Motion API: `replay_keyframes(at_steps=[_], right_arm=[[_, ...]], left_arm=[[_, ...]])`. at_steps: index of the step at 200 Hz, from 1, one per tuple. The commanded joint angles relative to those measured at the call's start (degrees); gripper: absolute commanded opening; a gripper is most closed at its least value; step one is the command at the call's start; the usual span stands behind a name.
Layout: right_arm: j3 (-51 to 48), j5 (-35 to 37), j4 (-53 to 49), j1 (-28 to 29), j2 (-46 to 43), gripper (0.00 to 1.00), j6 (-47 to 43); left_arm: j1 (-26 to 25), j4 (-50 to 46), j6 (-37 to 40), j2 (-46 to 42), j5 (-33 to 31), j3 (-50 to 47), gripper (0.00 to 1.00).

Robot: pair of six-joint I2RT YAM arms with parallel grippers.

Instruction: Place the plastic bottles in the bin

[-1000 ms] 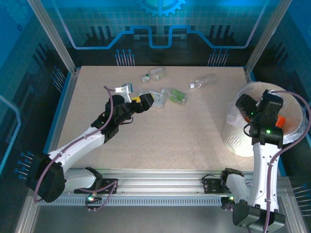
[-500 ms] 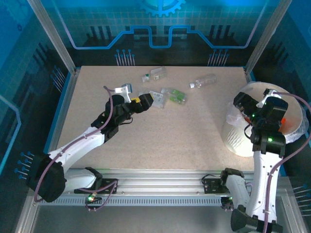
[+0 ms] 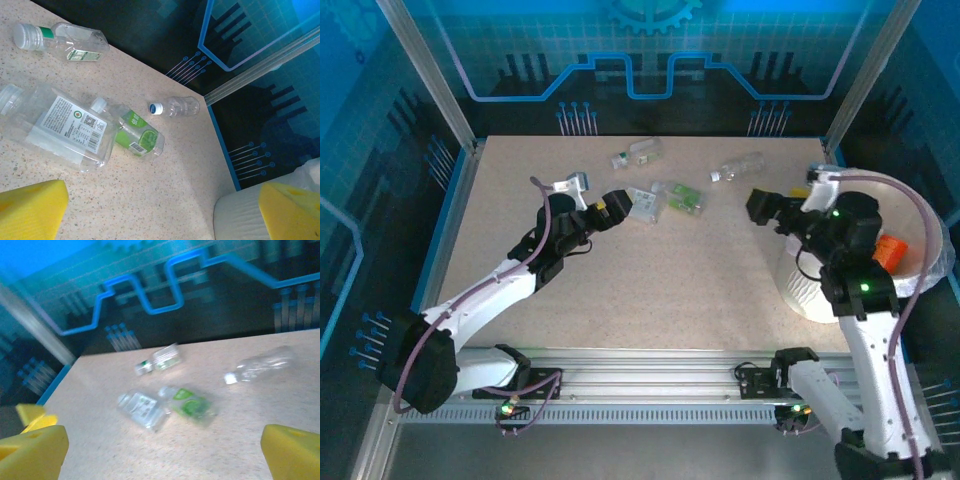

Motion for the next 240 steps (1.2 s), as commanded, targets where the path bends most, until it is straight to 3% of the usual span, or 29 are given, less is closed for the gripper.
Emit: replay_keyframes(at_steps=[1,60,95,118,176,240], right_arm=[[2.7,5.4,2.9,7.4,4.9,1.00,-5.0],[7.2,14.3,4.8,19.9,22.7,1.00,-7.1],[10.5,11.7,6.8,22.5,34.8,1.00,-13.9],[15.0,13.8,4.3,24.1,43.3,1.00,-18.8],[23.1,19.3,0.8,20.6,59.4,1.00,-28.4],[35.6,17.4,-8.3,13.2,73.4,1.00,-36.2]], left_arm=[[0.7,1.0,-1.2,0.5,0.1,-0.1,0.99],[1.7,-0.8,-1.5,-1.8,-0.7,-2.2,0.99],[2.4,-3.5,-2.8,-2.8,-2.3,-2.9,0.99],[3.1,-11.3,-4.4,-2.7,-5.9,-1.3,0.99],[4.9,-20.5,-6.3,-0.5,-5.7,1.2,0.99],[6.0,-21.9,-6.8,0.4,-5.1,1.8,0.99]])
